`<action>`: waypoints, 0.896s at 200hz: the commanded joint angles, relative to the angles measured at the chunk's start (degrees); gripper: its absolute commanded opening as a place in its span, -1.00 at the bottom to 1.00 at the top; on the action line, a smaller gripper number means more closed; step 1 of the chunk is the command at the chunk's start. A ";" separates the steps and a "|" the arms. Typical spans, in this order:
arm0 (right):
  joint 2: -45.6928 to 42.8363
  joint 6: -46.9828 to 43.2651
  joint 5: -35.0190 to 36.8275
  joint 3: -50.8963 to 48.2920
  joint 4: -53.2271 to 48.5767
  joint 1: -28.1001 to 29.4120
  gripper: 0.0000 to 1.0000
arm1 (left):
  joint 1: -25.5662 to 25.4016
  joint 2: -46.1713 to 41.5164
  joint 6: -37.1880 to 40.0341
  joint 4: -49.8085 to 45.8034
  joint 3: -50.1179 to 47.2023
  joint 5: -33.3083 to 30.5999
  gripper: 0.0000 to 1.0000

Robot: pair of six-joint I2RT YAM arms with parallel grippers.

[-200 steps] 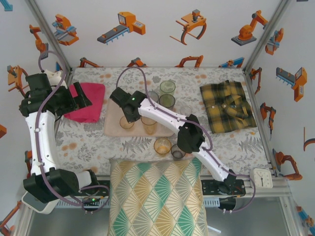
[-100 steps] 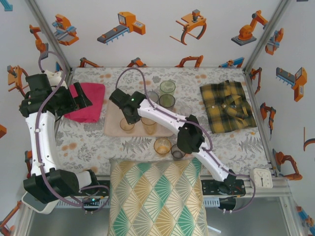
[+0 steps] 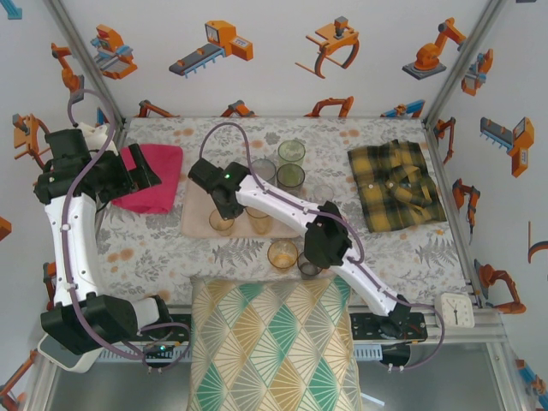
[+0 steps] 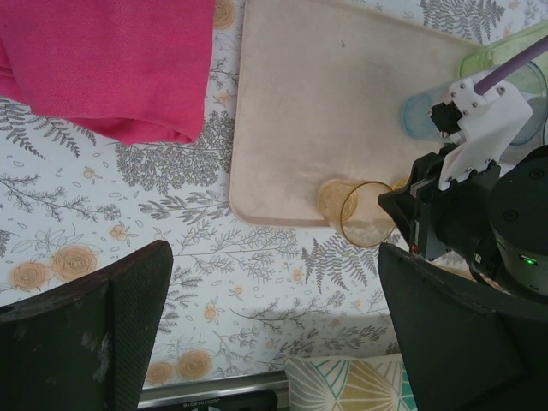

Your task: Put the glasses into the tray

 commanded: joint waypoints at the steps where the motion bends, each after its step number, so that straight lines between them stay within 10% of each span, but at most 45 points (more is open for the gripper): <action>1: 0.82 -0.25 1.61 2.63 -2.35 0.49 -0.89 | 0.33 -1.28 -0.78 0.43 -0.26 1.08 0.94; 179: 1.37 -0.18 2.24 3.79 -3.62 0.49 -0.63 | 0.42 -1.42 -0.89 0.53 -0.55 1.51 0.94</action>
